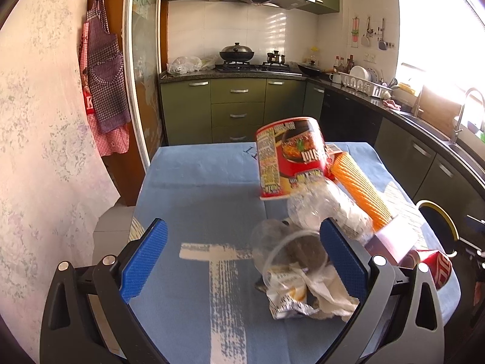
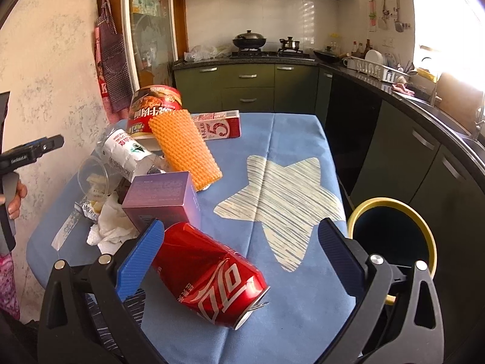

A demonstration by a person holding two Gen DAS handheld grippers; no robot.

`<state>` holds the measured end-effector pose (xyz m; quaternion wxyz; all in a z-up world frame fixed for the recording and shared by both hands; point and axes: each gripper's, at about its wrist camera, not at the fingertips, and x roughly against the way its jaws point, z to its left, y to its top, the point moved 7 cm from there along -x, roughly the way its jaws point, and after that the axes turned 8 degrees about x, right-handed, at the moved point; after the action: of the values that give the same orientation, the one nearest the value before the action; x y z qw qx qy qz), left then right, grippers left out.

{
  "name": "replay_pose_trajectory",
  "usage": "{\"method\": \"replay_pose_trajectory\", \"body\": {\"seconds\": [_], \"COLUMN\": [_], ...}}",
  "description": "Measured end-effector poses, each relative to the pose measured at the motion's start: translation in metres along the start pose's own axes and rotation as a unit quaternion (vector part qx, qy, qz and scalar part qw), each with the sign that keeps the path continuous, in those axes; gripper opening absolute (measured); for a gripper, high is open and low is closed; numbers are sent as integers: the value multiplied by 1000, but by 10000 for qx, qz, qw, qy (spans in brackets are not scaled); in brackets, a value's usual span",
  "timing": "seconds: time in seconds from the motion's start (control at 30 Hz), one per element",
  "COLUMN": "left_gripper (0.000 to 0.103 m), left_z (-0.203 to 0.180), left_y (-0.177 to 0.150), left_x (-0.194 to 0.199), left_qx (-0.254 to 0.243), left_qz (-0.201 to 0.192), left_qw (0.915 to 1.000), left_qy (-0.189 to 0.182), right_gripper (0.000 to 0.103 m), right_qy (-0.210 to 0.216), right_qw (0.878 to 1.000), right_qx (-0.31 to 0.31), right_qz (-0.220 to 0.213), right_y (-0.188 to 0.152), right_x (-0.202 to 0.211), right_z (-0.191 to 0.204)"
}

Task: Collect trash
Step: 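Lower the right gripper onto the red Coca-Cola can and close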

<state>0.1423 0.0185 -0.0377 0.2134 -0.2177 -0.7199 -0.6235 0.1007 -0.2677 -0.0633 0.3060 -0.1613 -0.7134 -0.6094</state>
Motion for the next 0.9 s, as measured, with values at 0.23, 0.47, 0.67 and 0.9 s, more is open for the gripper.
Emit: {"method": "replay_pose_trajectory", "body": {"seconds": [0.23, 0.47, 0.67, 0.9], "left_gripper": [99, 99, 99, 99], "left_z": [6, 0, -6, -10], "left_y": [19, 19, 17, 12], "left_x": [-29, -48, -50, -42], "left_qx": [15, -94, -97, -140], "left_qz": [-6, 134, 143, 180], "left_qw": [10000, 9998, 9997, 9994], "left_qy": [24, -68, -168, -245], "right_gripper": [97, 97, 97, 94], "right_qy": [245, 1277, 1623, 1854], "right_qw": [9987, 9777, 9256, 9016], "right_qx": [432, 1513, 2874, 3097], "right_qz": [69, 696, 1852, 2384], "right_y": [30, 33, -14, -47], "right_x": [-17, -30, -44, -63], "right_z": [16, 48, 65, 62]}}
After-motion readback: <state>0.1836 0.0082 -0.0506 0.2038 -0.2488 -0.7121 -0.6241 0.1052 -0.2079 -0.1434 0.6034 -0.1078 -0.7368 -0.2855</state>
